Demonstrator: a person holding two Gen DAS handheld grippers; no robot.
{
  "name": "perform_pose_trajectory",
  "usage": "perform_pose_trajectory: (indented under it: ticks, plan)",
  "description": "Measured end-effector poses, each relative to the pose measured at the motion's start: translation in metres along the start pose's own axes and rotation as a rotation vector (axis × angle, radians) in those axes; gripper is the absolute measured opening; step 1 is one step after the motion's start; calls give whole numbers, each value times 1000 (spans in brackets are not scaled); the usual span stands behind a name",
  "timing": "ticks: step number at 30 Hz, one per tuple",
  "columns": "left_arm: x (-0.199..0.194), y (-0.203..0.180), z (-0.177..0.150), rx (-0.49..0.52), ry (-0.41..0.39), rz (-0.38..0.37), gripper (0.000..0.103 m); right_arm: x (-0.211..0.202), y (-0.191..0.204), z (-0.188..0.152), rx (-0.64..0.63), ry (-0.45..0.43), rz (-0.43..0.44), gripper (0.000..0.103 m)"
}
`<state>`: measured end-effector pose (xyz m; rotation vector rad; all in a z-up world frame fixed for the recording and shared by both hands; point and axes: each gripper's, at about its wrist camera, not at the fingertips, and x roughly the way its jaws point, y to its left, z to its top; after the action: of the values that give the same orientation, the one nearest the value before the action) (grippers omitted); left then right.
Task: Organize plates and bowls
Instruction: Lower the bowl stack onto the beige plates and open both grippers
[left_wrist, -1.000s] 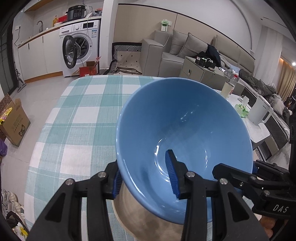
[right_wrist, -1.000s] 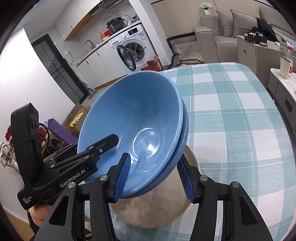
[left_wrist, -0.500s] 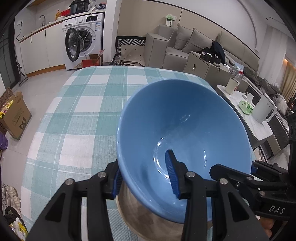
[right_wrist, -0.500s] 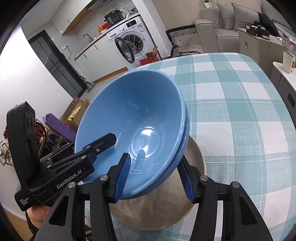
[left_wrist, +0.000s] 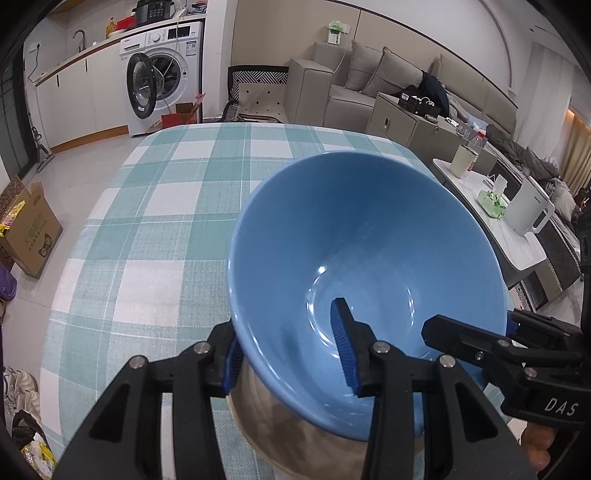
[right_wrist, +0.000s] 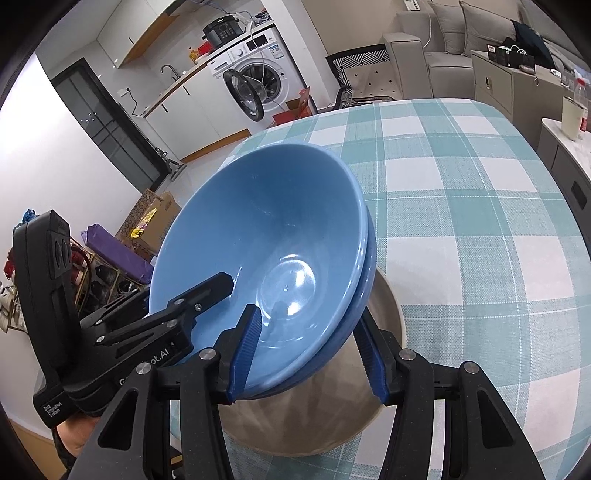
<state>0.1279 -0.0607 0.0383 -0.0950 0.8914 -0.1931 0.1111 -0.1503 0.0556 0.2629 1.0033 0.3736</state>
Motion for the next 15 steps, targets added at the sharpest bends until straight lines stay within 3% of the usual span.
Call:
perform_pose_trajectory:
  ticks: [15]
  plan:
    - [1,1,-1,12,-3,-43,50,3,-8,0,25,4,20,54]
